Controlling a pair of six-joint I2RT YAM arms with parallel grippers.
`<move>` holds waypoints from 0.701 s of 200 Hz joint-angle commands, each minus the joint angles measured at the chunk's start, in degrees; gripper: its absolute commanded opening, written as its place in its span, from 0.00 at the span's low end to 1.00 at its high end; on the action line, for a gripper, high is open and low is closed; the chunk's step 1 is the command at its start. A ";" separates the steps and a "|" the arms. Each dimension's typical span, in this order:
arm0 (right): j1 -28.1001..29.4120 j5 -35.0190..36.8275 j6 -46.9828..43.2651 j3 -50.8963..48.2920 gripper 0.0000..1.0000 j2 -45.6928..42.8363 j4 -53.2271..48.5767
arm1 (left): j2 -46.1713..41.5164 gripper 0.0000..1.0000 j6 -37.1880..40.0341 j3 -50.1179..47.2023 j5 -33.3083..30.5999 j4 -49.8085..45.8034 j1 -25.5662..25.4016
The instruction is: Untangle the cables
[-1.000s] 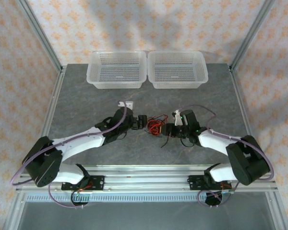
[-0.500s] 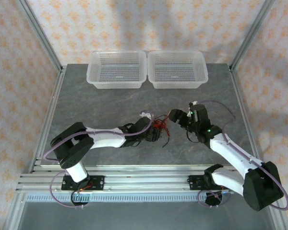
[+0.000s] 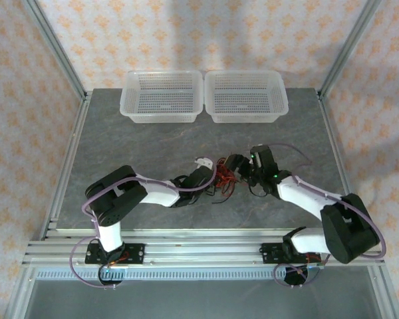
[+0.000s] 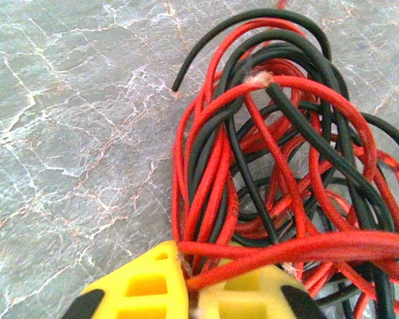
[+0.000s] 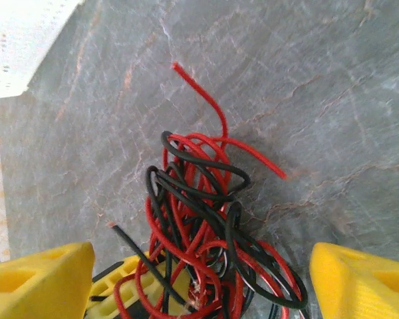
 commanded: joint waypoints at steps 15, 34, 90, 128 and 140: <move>2.57 0.86 2.67 1.78 0.85 4.15 3.59 | -4.27 0.02 1.45 -5.11 -8.75 -3.29 -1.62; 4.13 0.83 3.25 0.75 0.85 5.48 4.57 | -7.06 0.01 2.25 -6.59 -11.21 -3.05 -1.62; 6.94 1.03 -8.06 4.44 0.82 9.39 1.30 | -9.89 0.00 9.41 -6.89 -14.00 0.50 -1.64; 6.94 0.53 -18.09 7.94 0.81 9.86 -1.68 | -7.43 0.00 17.19 -4.35 -14.82 1.52 -1.57; 6.94 0.59 -20.38 9.08 0.80 9.82 -2.84 | -6.63 0.00 19.43 -3.54 -15.11 1.24 -1.64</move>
